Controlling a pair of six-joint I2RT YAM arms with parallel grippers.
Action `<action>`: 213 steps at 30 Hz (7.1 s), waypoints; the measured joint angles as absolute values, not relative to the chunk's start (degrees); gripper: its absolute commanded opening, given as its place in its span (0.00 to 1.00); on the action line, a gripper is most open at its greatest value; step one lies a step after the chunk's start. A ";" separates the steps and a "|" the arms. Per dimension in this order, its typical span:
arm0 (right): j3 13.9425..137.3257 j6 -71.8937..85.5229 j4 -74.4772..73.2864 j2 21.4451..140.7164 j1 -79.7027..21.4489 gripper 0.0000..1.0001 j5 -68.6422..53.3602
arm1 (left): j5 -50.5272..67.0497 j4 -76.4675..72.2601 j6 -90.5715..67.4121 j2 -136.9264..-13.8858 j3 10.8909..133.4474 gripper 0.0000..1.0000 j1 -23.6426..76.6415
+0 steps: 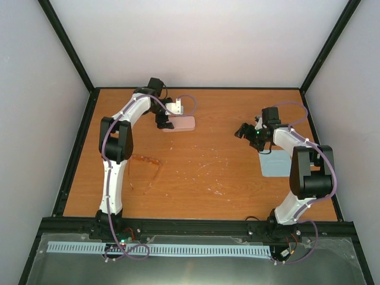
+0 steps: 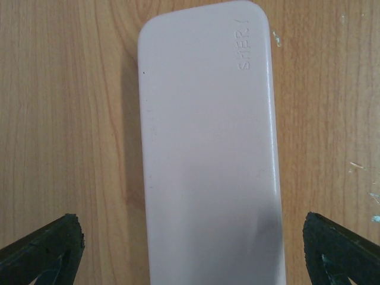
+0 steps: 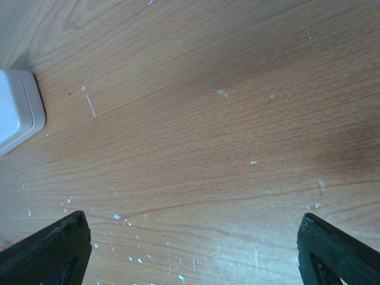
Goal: Organize the sunglasses
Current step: Pick up the sunglasses case from the center of the board, then open the sunglasses case.
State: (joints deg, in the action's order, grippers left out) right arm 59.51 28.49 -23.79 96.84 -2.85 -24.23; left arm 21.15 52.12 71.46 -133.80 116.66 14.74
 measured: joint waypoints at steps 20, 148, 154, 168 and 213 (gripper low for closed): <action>58.81 28.95 -24.10 96.84 -2.85 0.91 -24.25 | 21.26 52.60 73.08 -135.63 115.98 0.83 14.74; 61.04 33.39 42.65 99.59 -23.11 0.81 -34.30 | 86.89 66.13 35.48 -131.35 120.51 0.33 14.00; 60.99 38.68 46.52 100.79 -22.70 0.54 -35.68 | 87.55 62.50 33.39 -130.98 120.31 0.34 14.00; 60.62 40.64 49.36 100.88 -22.52 0.37 -38.17 | 88.49 62.65 32.93 -130.32 120.66 1.00 14.00; 56.53 34.89 36.36 92.16 -21.82 0.16 -38.76 | 75.88 57.80 36.10 -128.92 122.74 1.00 11.20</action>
State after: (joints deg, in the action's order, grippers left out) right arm 56.53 34.89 36.36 92.16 -21.82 -38.76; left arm 75.88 57.80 36.10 -128.92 122.74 11.20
